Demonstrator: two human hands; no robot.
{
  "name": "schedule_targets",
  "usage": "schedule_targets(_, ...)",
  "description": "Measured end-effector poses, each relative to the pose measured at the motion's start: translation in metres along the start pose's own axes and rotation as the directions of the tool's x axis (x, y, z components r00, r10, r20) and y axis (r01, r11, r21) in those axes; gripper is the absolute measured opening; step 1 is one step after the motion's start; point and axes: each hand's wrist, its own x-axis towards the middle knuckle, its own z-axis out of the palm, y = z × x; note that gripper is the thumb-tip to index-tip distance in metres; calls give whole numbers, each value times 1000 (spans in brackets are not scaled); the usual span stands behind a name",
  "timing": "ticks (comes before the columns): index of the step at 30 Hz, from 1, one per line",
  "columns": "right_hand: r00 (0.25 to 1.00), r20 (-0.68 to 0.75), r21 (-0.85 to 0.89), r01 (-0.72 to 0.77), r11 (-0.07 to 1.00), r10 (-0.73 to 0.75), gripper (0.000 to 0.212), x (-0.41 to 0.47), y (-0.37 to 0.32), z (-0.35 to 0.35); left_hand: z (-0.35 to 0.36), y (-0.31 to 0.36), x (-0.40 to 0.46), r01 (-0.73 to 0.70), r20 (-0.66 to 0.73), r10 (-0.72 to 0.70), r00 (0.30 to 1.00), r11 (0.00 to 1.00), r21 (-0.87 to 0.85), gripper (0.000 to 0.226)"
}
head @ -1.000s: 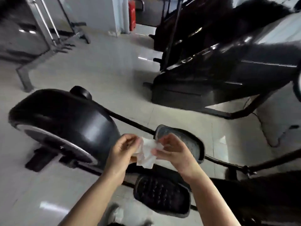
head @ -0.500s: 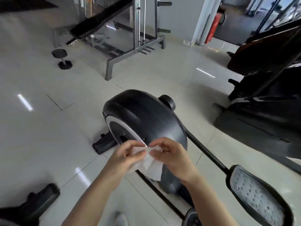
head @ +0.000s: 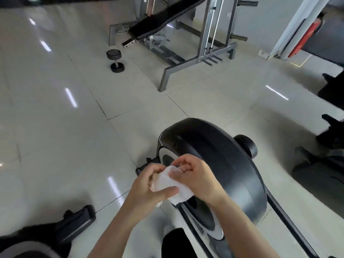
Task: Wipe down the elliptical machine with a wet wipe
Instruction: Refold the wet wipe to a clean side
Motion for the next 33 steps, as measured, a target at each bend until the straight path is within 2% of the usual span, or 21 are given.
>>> schedule_targets(2,997,71,-41,46,998,-43,5,29,-11,5,-12,1,18,-14,-102,19,995,999,51,37)
schedule_targets(4,991,118,-11,72,997,-70,8,57,-23,6,-26,6,36,-7,-164,20,986,997,80,29)
schedule_targets(7,970,226,14,90,996,-91,11,102,-45,1,-53,21,63,36,-238,-34,971,999,3,9)
schedule_targets(10,938,331,-8,115,993,-106,5,145,-63,0,-79,33,91,26,-315,-30,949,1000,-18,13)
schedule_targets(14,906,416,-25,102,994,-83,20,199,-79,5,-111,37,138,17,-371,-32,928,999,-44,20)
schedule_targets(17,909,410,-153,152,976,-77,17,245,-93,13,-142,34,186,12,-374,13,927,998,62,27)
schedule_targets(20,920,379,-252,206,946,-99,19,299,-108,33,-183,31,243,7,-399,54,915,989,150,21)
schedule_targets(23,951,278,-313,227,922,-139,24,363,-124,63,-233,32,305,-10,-295,5,956,1000,-13,8)
schedule_targets(25,975,172,-255,181,950,-140,20,415,-138,89,-274,31,351,17,-183,-36,982,995,-103,24)
schedule_targets(26,986,127,-199,133,971,-109,14,443,-147,102,-297,30,375,41,-178,-60,982,993,-107,27)
schedule_targets(27,993,106,-146,69,987,-54,6,468,-158,116,-321,31,397,56,-204,-77,976,992,-110,25)
schedule_targets(29,992,124,-81,-20,997,30,19,513,-177,139,-367,34,436,67,-255,-99,962,989,-130,14)
schedule_targets(31,991,113,-121,-60,991,73,22,553,-194,151,-405,41,472,61,-264,-93,960,990,-126,9)
schedule_targets(33,993,69,-157,-84,984,96,14,585,-207,154,-432,48,508,44,-238,-66,969,995,-93,8)
